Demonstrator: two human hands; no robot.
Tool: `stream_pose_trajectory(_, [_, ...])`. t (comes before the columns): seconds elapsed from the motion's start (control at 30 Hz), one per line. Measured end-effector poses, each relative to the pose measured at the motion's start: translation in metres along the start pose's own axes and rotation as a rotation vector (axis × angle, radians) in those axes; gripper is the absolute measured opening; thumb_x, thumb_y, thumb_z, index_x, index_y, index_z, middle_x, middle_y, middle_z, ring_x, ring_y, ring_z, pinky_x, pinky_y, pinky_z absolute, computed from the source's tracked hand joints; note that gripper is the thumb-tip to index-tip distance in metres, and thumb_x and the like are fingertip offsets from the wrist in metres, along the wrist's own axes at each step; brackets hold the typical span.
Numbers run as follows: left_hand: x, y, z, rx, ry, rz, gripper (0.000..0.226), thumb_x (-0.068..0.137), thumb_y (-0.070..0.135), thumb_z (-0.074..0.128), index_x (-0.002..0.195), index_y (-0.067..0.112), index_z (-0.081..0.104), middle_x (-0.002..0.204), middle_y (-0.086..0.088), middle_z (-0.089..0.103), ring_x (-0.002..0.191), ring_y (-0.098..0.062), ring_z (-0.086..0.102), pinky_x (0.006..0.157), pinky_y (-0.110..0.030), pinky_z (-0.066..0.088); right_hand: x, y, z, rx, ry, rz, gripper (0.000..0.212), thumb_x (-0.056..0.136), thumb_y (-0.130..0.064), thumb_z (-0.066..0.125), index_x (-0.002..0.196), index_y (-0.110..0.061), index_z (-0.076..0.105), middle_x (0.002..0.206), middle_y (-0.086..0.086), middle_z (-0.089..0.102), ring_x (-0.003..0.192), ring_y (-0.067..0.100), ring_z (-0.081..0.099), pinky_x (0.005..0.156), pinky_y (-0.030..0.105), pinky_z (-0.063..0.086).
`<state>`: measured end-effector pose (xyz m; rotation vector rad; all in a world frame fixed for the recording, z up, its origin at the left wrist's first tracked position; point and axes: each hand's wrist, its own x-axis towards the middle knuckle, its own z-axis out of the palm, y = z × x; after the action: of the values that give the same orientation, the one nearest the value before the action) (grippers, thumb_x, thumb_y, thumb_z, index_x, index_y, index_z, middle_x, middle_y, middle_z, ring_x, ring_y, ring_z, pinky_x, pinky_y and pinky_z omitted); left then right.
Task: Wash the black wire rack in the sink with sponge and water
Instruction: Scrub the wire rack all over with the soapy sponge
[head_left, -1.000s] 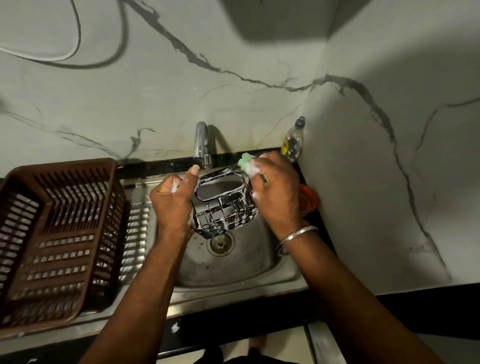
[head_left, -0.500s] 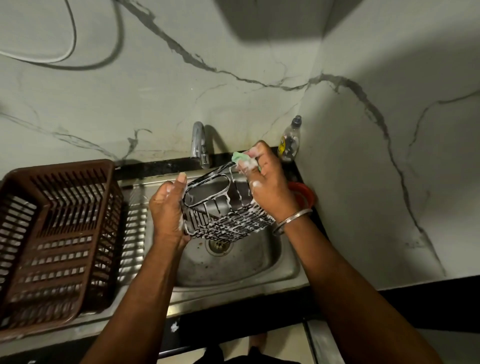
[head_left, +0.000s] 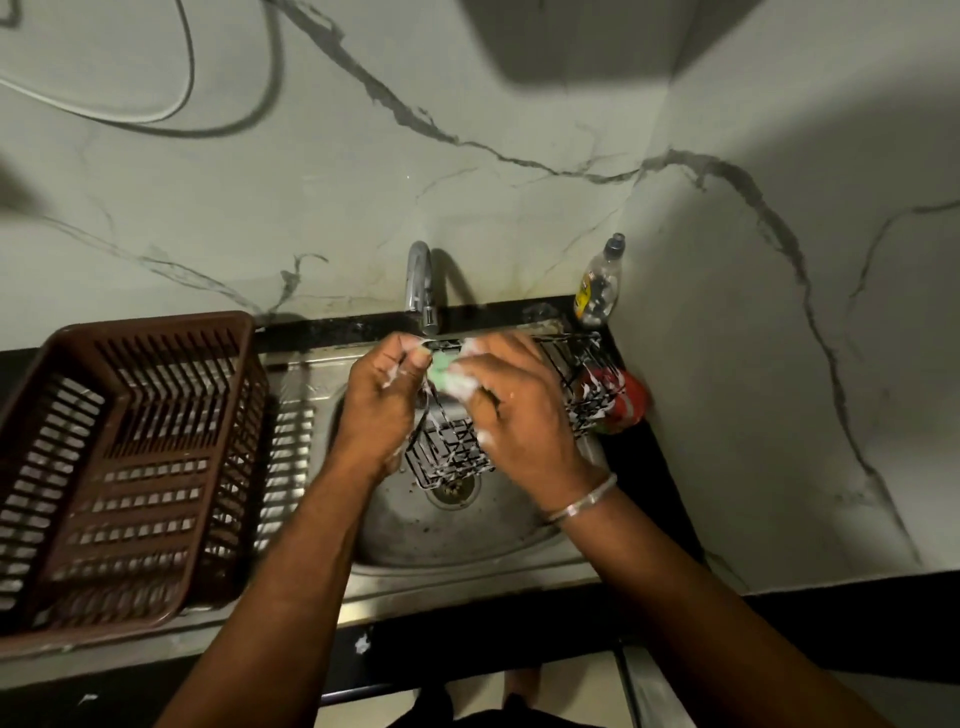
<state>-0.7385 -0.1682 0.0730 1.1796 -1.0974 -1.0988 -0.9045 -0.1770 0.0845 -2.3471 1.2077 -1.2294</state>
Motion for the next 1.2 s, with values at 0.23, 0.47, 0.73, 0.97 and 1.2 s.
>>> stream_pose_trajectory(0.23, [0.004,-0.006,0.009,0.202,0.020,0.147,0.021,0.109,0.016,0.059,0.091,0.008,0.067,0.080,-0.008,0.069,0.074,-0.020,0.063,0.068,-0.033,0.052,-0.017,-0.005,0.002,-0.101,-0.087,-0.036,0.022,0.091,-0.005,0.064,0.106,-0.008,0.079,0.118,0.012,0.062,0.109,0.029,0.059,0.094,0.045,0.050])
stream_pose_trajectory(0.47, [0.004,-0.006,0.010,0.253,0.057,0.089,0.023,0.109,0.024,0.058,0.089,0.023,0.068,0.085,0.000,0.069,0.079,-0.019,0.065,0.068,-0.035,0.056,-0.015,0.007,-0.004,0.063,0.052,0.022,0.020,0.090,-0.001,0.075,0.102,-0.014,0.083,0.115,0.004,0.062,0.110,0.024,0.056,0.091,0.044,0.047])
stream_pose_trajectory(0.73, [-0.002,0.001,0.009,0.236,0.067,0.061,0.031,0.110,0.028,0.058,0.081,0.037,0.065,0.070,0.014,0.062,0.066,-0.008,0.054,0.064,-0.036,0.046,0.009,0.020,-0.003,0.117,0.259,0.341,0.014,0.093,-0.009,0.078,0.106,-0.010,0.081,0.095,0.000,0.069,0.084,0.017,0.063,0.070,0.032,0.056])
stream_pose_trajectory(0.97, [-0.006,-0.002,0.011,0.113,0.087,0.100,0.035,0.109,0.023,0.058,0.083,0.041,0.072,0.079,0.013,0.069,0.075,-0.008,0.060,0.071,-0.037,0.049,0.010,0.003,0.002,0.136,0.068,0.116,0.018,0.096,-0.003,0.072,0.111,-0.009,0.081,0.106,0.002,0.074,0.099,0.014,0.066,0.086,0.024,0.053])
stream_pose_trajectory(1.2, [0.000,-0.010,0.013,-0.038,0.162,0.057,0.028,0.110,0.012,0.055,0.086,0.023,0.067,0.077,0.008,0.067,0.075,-0.013,0.059,0.069,-0.031,0.050,-0.006,-0.002,0.012,0.029,0.036,0.079,0.024,0.090,0.006,0.069,0.110,-0.003,0.080,0.107,0.008,0.070,0.101,0.022,0.063,0.089,0.026,0.052])
